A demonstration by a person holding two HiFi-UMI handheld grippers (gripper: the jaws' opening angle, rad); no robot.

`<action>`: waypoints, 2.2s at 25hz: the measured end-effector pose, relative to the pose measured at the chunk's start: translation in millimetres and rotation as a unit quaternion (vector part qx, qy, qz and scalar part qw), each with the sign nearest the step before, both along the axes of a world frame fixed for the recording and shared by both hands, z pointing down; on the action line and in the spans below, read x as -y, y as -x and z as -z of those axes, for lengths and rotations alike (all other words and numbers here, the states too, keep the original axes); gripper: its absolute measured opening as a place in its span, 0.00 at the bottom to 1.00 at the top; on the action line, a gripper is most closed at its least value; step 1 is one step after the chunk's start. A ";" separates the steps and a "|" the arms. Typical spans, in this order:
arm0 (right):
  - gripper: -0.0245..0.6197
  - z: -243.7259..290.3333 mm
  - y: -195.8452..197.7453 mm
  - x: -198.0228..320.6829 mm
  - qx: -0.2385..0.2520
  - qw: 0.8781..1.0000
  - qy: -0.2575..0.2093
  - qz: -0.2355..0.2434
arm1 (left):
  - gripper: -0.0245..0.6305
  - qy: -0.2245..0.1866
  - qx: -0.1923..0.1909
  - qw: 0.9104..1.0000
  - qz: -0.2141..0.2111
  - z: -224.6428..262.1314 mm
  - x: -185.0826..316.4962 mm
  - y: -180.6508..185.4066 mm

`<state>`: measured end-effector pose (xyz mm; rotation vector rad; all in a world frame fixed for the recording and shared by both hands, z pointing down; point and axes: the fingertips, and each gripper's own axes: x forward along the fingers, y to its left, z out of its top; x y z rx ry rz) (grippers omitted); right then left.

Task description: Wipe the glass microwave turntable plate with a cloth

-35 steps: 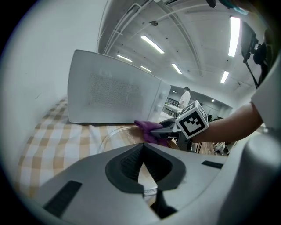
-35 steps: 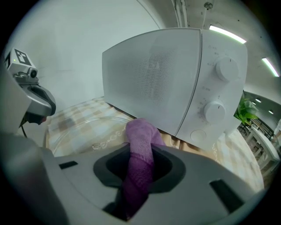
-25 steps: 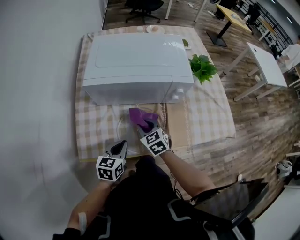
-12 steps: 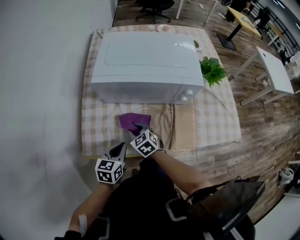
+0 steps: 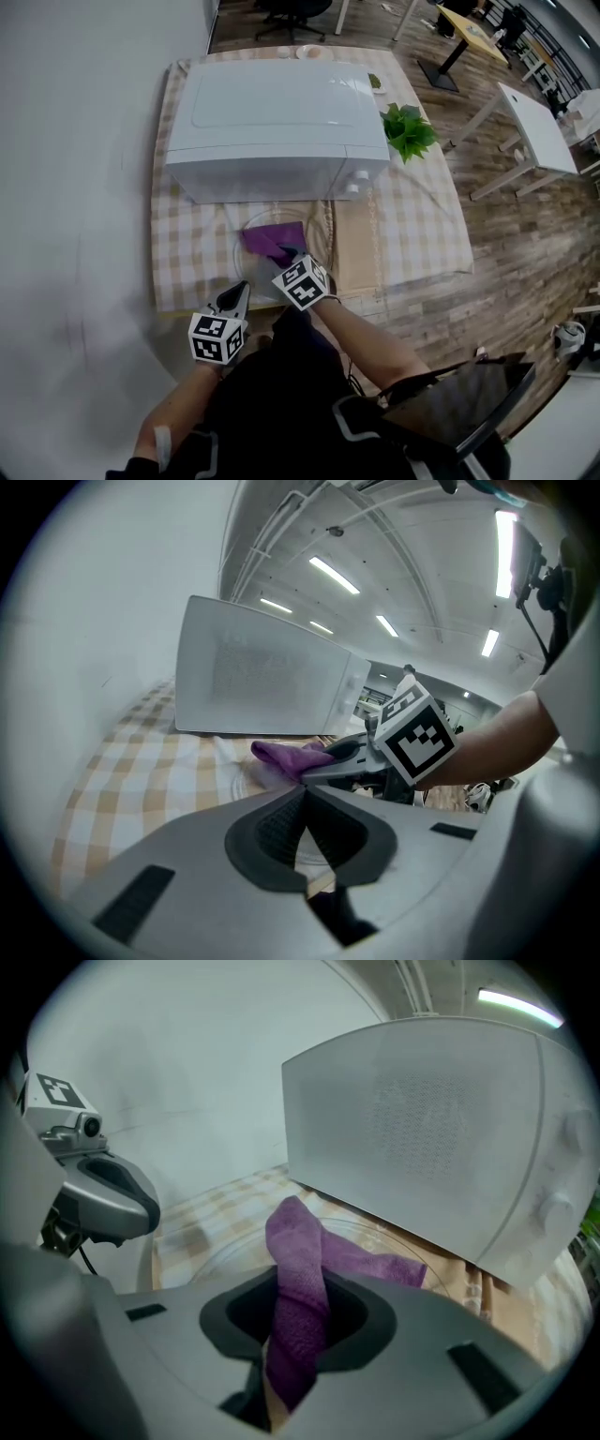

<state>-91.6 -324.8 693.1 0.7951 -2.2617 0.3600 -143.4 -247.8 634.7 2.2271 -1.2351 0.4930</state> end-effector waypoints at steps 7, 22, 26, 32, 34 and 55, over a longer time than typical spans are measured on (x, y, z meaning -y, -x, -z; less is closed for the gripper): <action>0.19 -0.7 -40.5 0.2 -0.013 0.999 0.000 -0.043 | 0.05 -0.008 -0.002 1.000 -0.012 6.0 -1.3 -10.0; 0.19 -4.4 -115.9 -2.3 -0.038 0.990 0.014 -0.132 | 0.05 -0.015 -0.011 1.000 -0.016 10.7 -2.5 -17.6; 0.19 2.3 -132.6 -5.4 -0.043 0.985 0.019 -0.166 | 0.05 -0.021 -0.015 1.000 -0.015 14.4 -2.1 -22.1; 0.19 40.0 -118.1 -8.3 -0.016 0.989 0.000 -0.149 | 0.05 -0.030 -0.032 0.999 -0.002 21.9 -7.2 -17.8; 0.19 56.0 -103.2 -6.8 0.004 0.990 -0.008 -0.140 | 0.05 -0.032 -0.024 0.999 0.006 20.3 -10.1 -8.2; 0.19 11.7 75.6 -52.8 0.062 0.994 0.086 0.001 | 0.05 -0.039 0.014 0.991 0.124 31.3 -59.8 86.8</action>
